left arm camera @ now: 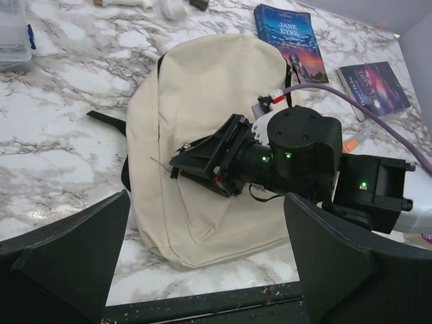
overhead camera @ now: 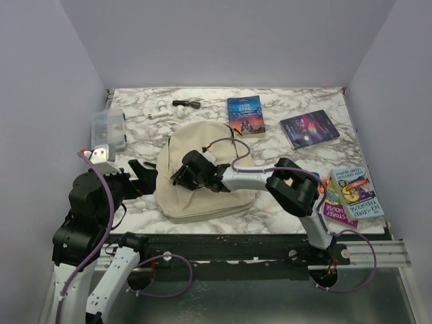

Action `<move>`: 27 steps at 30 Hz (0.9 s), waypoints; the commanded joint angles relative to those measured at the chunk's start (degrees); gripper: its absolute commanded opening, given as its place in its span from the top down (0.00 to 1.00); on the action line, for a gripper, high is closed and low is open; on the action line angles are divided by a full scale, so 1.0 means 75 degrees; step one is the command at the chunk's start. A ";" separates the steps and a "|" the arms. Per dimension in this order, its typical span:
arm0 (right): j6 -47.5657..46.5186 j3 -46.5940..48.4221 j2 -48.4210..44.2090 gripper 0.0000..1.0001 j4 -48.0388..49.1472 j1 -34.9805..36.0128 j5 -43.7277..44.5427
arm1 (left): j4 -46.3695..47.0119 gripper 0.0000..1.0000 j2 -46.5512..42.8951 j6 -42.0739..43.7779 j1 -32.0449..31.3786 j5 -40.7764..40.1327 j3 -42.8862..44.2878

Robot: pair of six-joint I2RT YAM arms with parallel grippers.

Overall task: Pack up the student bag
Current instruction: Unzip the student bag at the center of the board.

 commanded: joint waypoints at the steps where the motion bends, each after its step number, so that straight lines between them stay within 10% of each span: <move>1: 0.0170 0.0172 0.0371 0.60 0.0228 0.0038 0.0140 | -0.0136 0.01 0.0061 0.0135 -0.0041 -0.0070 -0.0043; 16: -0.0232 0.0588 0.0878 0.76 0.0345 0.0038 0.0838 | 0.0001 0.01 0.1243 -0.0657 0.0194 0.0052 -0.0568; 27: -0.0692 0.0571 0.0546 0.99 0.0234 0.0038 0.0651 | 0.1176 0.01 0.3619 -0.1042 0.2895 0.1324 -0.0891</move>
